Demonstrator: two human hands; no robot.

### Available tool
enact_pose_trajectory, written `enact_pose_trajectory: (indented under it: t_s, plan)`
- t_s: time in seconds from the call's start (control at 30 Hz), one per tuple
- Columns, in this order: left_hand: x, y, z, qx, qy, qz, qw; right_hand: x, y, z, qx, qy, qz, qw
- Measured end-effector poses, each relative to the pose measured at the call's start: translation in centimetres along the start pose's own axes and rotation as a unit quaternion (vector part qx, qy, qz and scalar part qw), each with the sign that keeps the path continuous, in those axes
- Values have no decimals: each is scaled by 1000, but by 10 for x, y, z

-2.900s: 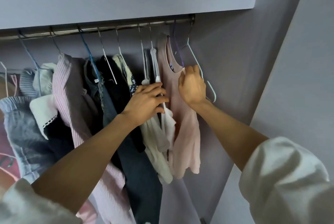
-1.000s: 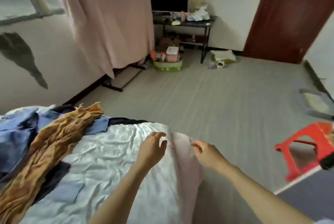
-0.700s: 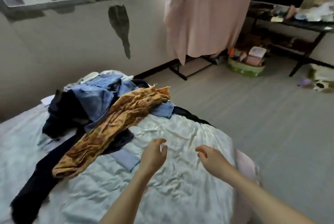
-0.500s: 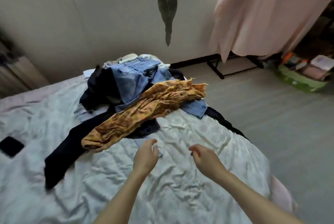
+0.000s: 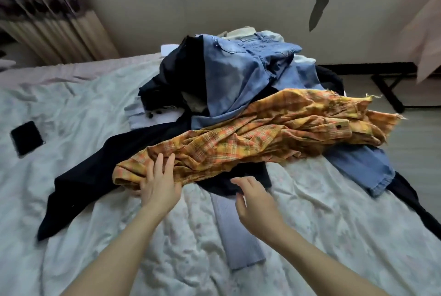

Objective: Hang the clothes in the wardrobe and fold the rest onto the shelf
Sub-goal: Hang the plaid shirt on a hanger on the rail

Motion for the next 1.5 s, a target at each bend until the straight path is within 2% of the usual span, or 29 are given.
enact_pose_trajectory:
  t_s: [0.1,0.23,0.3,0.37,0.4,0.47,0.53,0.63,0.73,0.8,0.87,0.97,1.07,1.17,1.27,1.37,1.43,1.5]
  plan:
    - [-21,-45,-12,-2,-58,-6,998,-27,-18,16,14,7,4,1000]
    - [-39,-78,-17,44,-62,-43,996,-42,-25,35,-8,-15,5,1000]
    - [-31,-75,-11,7,-89,29,996,-41,-22,37,-15,-29,1,999]
    - [-21,-60,-4,-41,-9,104,994,-37,-17,39,-23,-40,2,999]
    - [-17,-47,1,-57,62,104,991,-32,-14,38,-27,-47,3,999]
    - [-4,-17,18,-94,172,67,978,-17,-8,28,-12,-60,11,998]
    - [14,18,40,-161,214,42,963,2,-1,10,23,-57,1,998]
    - [47,68,79,-258,298,13,919,31,11,-17,61,-35,-24,997]
    - [85,112,118,-298,356,-3,886,75,43,-39,64,3,-43,997]
    - [98,131,137,-295,366,-9,883,102,69,-44,65,1,-50,997]
    - [108,148,156,-269,383,-17,883,130,106,-38,14,22,-52,998]
    - [128,191,202,-307,389,-81,865,186,179,-21,-90,8,18,996]
    - [138,254,255,-407,381,-205,804,247,265,-9,-182,-53,142,971]
    - [146,313,306,-501,325,-223,771,307,352,-6,-263,-137,250,922]
    - [157,361,355,-519,348,-235,745,350,435,-6,-315,-167,322,877]
    - [171,417,406,-554,356,-264,705,375,518,-9,-355,-181,378,836]
    - [181,459,438,-556,367,-305,680,386,578,-9,-380,-186,420,803]
    - [191,514,467,-551,372,-380,643,390,646,-13,-412,-194,449,768]
Point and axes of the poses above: each hand's wrist, its own y-axis away from the middle knuckle, its own x-axis out of the back of the hand, z = x × y, the point moved 5 cm from there along -y, towards the middle knuckle, and after that the axes turned 5 degrees about -x, right-handed, at the moved point
